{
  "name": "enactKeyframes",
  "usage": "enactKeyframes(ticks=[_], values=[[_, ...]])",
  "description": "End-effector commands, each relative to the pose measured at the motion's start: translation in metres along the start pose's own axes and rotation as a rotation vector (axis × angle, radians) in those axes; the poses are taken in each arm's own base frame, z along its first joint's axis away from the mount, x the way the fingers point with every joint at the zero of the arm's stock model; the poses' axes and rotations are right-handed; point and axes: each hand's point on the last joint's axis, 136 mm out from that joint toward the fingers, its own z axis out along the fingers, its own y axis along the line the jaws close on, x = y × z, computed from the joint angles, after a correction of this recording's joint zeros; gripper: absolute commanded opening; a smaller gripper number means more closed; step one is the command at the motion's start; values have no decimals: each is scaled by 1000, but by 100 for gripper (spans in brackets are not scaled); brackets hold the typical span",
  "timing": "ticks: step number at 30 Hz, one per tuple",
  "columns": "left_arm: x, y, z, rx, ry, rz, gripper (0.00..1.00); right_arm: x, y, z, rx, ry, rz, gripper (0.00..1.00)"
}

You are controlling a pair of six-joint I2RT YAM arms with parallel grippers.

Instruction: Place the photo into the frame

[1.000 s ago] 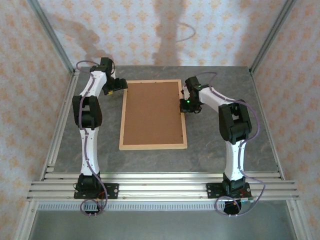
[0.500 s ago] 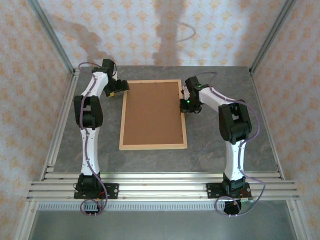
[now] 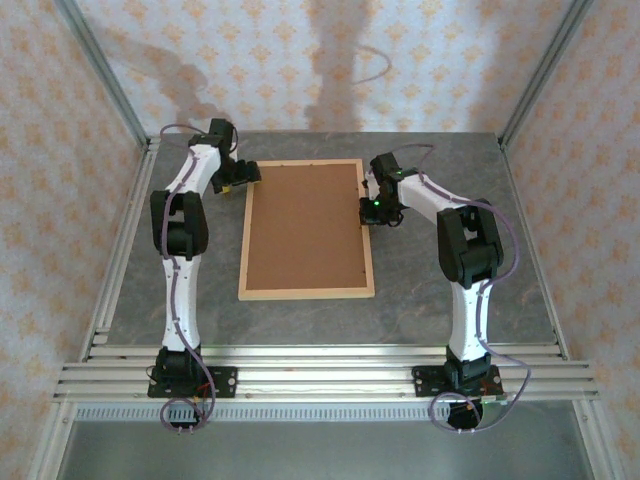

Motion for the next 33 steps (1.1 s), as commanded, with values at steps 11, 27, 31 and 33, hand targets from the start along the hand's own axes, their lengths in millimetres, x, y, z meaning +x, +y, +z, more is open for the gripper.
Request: enactKeyframes(ticks=[11,27,31,33], values=[[73,5,37,-81,217,-20,84,19,-2,17,17,94,10,11],[97,-14,51,-53,257,-52,82,15,1,14,7,70,17,11],[100,-16,54,-41,251,-65,82,14,2,13,3,65,19,11],[104,-18,57,-39,263,-64,82,14,3,13,-1,66,22,11]])
